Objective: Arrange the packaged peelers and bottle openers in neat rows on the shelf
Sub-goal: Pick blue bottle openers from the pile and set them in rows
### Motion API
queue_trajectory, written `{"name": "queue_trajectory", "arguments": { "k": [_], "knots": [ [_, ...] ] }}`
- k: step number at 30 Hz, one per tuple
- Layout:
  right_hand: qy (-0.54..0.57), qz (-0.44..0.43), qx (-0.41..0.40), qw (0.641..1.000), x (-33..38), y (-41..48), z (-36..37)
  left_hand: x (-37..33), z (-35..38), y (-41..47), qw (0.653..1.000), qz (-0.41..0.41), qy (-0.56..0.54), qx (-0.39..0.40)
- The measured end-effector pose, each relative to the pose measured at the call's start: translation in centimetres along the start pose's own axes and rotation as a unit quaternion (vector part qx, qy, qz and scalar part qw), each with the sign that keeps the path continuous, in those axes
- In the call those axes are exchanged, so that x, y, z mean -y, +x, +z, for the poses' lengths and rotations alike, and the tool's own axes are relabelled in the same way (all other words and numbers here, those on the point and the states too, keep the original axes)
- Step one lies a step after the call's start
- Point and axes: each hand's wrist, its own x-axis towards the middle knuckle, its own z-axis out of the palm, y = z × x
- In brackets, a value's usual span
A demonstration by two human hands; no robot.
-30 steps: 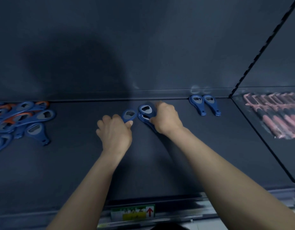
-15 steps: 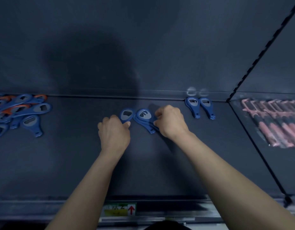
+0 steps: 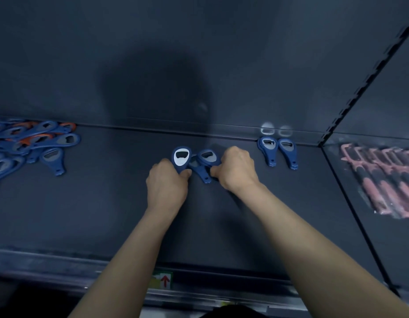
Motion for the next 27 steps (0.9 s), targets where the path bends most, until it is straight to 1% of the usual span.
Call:
{"name": "queue_trajectory", "arguments": {
  "k": [8, 16, 21, 24, 27],
  "knots": [
    [-0.002, 0.020, -0.056, 0.998, -3.2, 0.8, -3.4, -3.1, 2.6, -0.4, 0.999, 0.024, 0.027, 0.021],
    [0.029, 0.084, -0.109, 0.990, -7.0, 1.9, -6.2, -5.0, 4.0, -0.6, 0.988, 0.065, 0.134, 0.035],
    [0.045, 0.120, -0.147, 0.981, -9.4, 2.6, -7.8, -6.2, 4.8, -0.5, 0.984, 0.091, 0.155, 0.011],
    [0.051, 0.137, -0.150, 0.978, -10.5, 2.6, -8.2, -7.0, 5.7, -0.6, 0.982, 0.115, 0.153, 0.001],
    [0.053, 0.141, -0.156, 0.976, -11.4, 2.6, -8.4, -7.9, 6.7, -0.9, 0.984, 0.121, 0.135, 0.000]
  ]
}}
